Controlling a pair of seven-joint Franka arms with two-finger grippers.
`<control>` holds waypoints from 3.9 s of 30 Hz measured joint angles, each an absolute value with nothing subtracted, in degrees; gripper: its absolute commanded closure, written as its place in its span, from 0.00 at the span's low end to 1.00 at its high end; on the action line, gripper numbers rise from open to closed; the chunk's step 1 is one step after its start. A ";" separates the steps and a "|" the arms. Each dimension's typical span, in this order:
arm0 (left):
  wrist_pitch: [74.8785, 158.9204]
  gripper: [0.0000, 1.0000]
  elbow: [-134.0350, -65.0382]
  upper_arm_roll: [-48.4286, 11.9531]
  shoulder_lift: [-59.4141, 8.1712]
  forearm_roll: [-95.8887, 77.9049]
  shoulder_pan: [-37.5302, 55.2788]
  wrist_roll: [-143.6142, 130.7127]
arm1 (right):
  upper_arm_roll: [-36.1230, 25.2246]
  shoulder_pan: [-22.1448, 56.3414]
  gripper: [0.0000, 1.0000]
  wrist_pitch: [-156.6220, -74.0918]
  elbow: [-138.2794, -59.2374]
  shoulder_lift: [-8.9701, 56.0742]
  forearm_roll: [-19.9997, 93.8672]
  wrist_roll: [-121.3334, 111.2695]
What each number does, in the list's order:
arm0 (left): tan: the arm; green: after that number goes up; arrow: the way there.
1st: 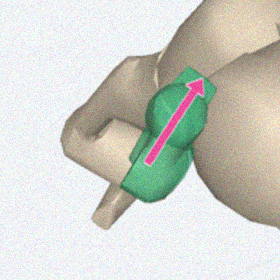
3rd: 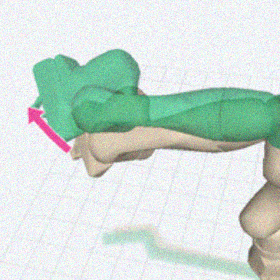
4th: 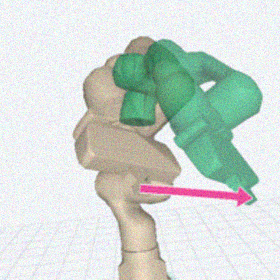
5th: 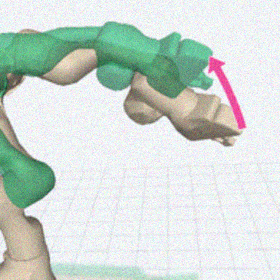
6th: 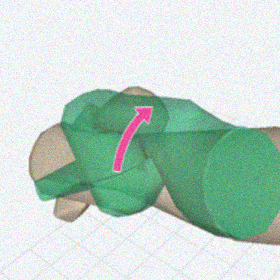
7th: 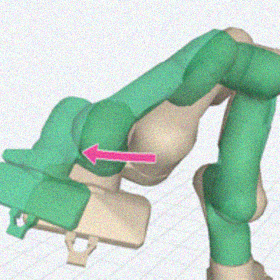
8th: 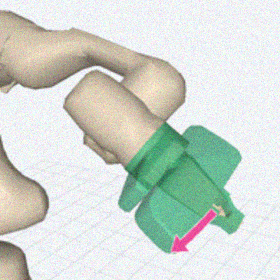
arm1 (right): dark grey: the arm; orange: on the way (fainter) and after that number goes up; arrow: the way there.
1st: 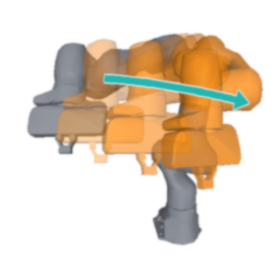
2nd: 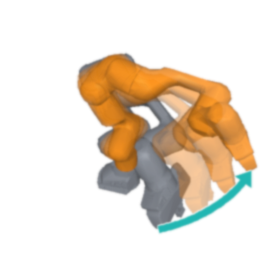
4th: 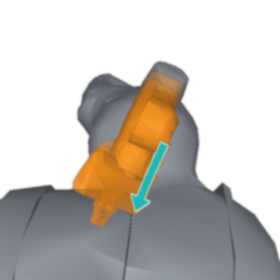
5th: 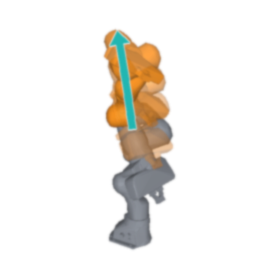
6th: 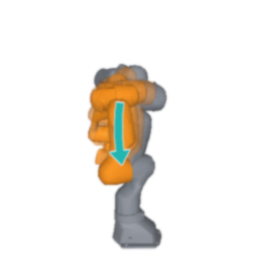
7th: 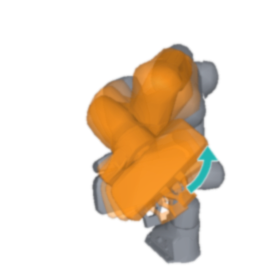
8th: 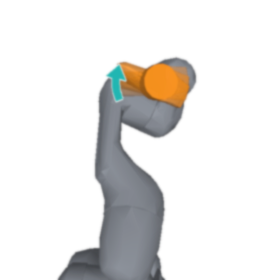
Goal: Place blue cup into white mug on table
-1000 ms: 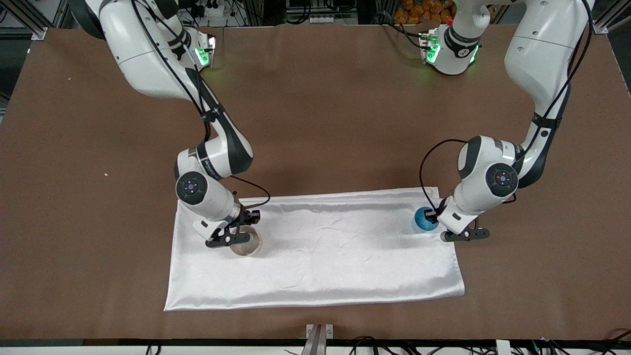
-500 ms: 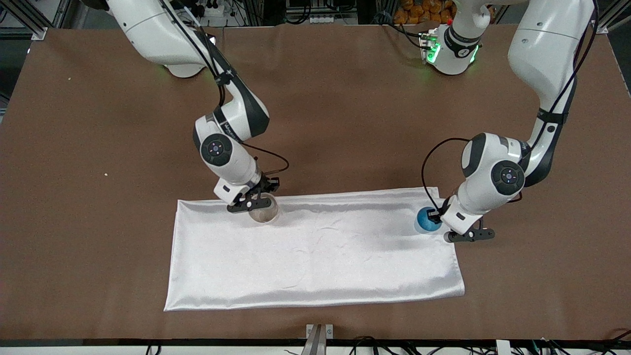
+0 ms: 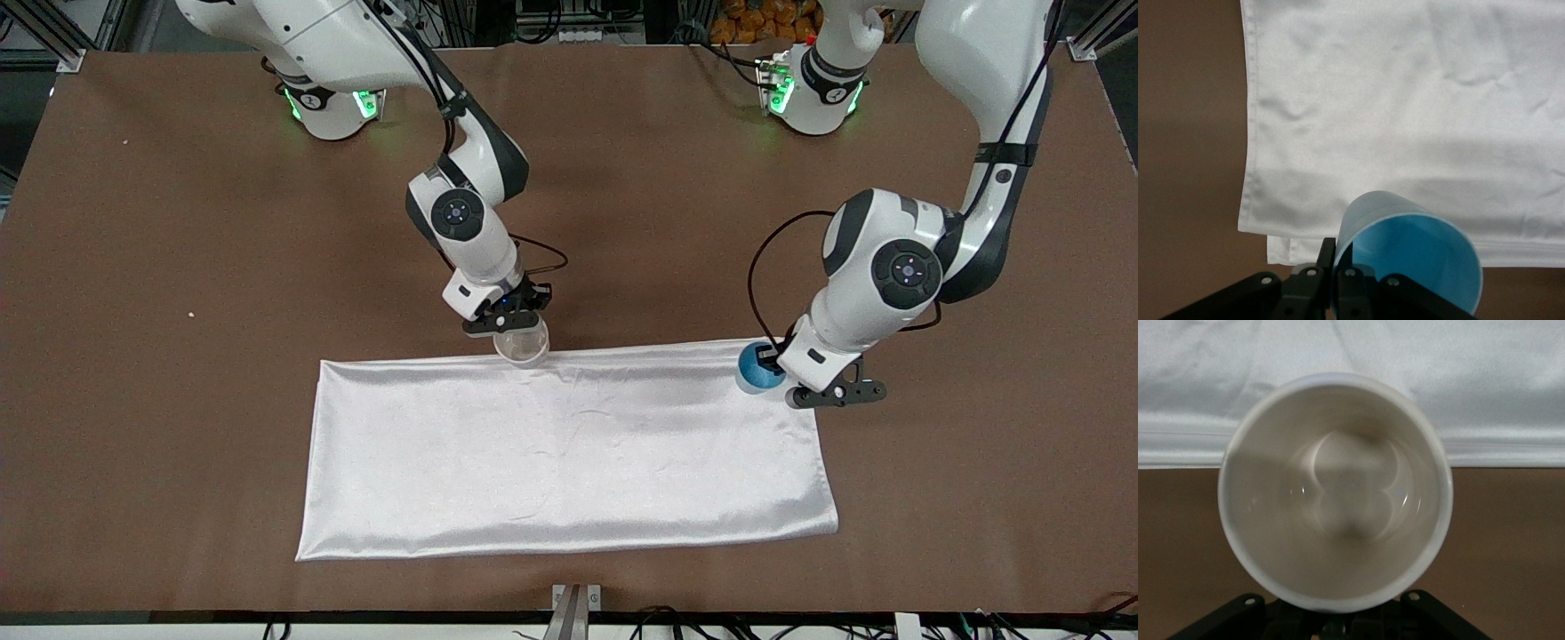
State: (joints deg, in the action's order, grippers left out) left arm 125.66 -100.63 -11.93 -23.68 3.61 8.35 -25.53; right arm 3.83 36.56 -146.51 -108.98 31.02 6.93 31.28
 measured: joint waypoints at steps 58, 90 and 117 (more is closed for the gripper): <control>116.54 1.00 -99.87 -18.91 -18.70 3.61 12.36 -39.49 | 3.76 42.56 0.00 -144.02 -115.12 23.92 6.89 45.59; 119.63 1.00 -91.57 -20.13 -26.55 3.61 24.63 -57.34 | 1.20 17.17 0.00 -123.38 -112.11 10.90 0.71 18.23; 130.49 1.00 -89.54 -18.64 -35.01 5.92 32.30 -64.34 | 1.69 4.46 0.00 -110.23 -108.60 2.20 -3.72 7.25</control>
